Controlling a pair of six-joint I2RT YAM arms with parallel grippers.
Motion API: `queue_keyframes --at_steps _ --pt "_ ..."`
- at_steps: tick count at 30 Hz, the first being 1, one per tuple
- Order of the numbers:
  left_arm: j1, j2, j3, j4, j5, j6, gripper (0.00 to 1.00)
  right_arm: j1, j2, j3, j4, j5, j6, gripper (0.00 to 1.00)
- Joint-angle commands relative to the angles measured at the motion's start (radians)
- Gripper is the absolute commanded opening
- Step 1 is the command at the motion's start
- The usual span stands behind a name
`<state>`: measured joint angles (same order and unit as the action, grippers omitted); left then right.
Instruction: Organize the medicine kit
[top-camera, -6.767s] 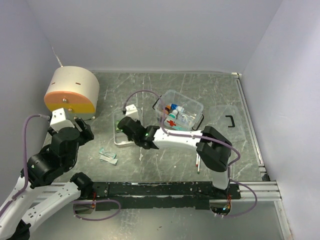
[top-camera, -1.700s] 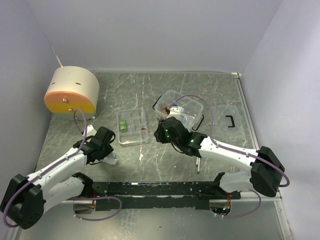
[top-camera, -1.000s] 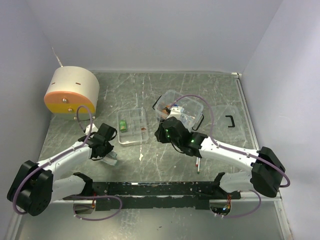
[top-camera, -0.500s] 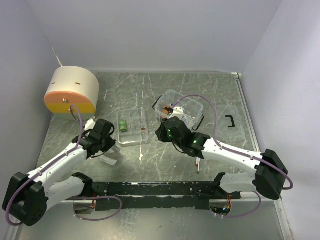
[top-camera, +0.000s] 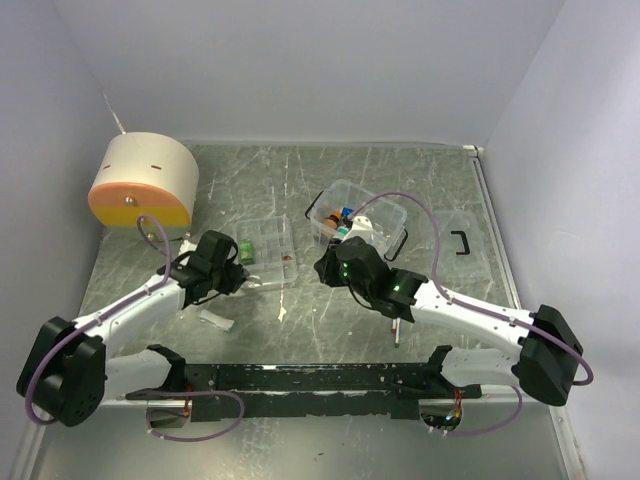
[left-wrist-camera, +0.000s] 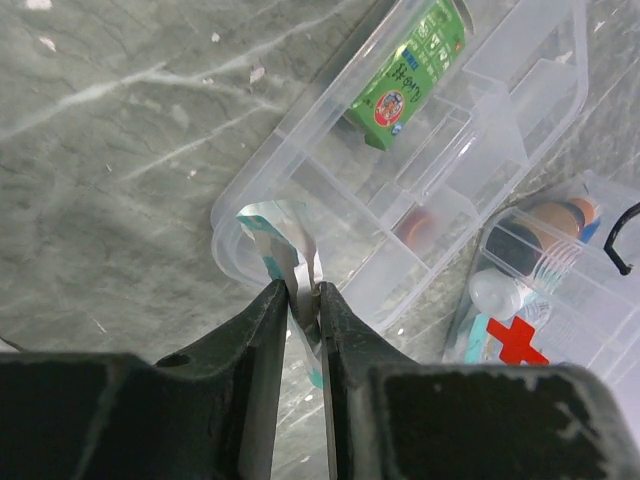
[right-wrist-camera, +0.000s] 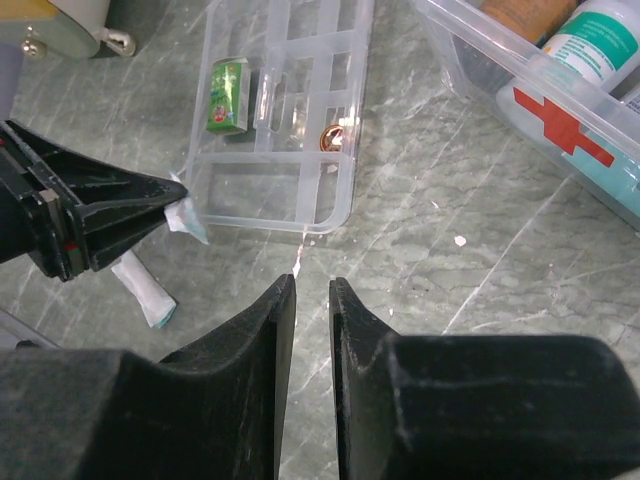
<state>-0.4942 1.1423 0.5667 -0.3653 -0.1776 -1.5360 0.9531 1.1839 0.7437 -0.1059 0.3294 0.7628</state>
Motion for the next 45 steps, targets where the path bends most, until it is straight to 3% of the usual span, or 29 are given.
queue_keyframes --at_steps 1,12,22,26,31,39,45 --pt "-0.040 0.034 0.071 -0.016 -0.014 -0.132 0.30 0.001 -0.034 -0.029 0.030 0.014 -0.003 0.21" --pt "-0.076 0.143 0.088 0.022 -0.036 -0.200 0.31 0.002 -0.042 -0.021 0.023 -0.011 -0.005 0.23" --pt "-0.076 0.163 0.175 -0.052 -0.079 -0.044 0.62 0.003 -0.025 -0.013 0.045 -0.073 -0.025 0.27" --pt "-0.074 0.109 0.153 -0.057 -0.089 0.018 0.66 0.003 0.003 -0.003 0.059 -0.101 -0.033 0.28" --pt "-0.073 0.001 0.199 -0.200 -0.201 0.207 0.68 0.020 0.066 0.026 0.083 -0.135 -0.061 0.31" --pt "-0.072 -0.313 0.337 -0.330 -0.344 0.608 0.75 0.154 0.254 0.143 0.091 -0.065 -0.106 0.40" --pt "-0.072 -0.401 0.487 -0.438 -0.406 0.828 0.83 0.243 0.450 0.290 0.117 -0.071 -0.138 0.41"
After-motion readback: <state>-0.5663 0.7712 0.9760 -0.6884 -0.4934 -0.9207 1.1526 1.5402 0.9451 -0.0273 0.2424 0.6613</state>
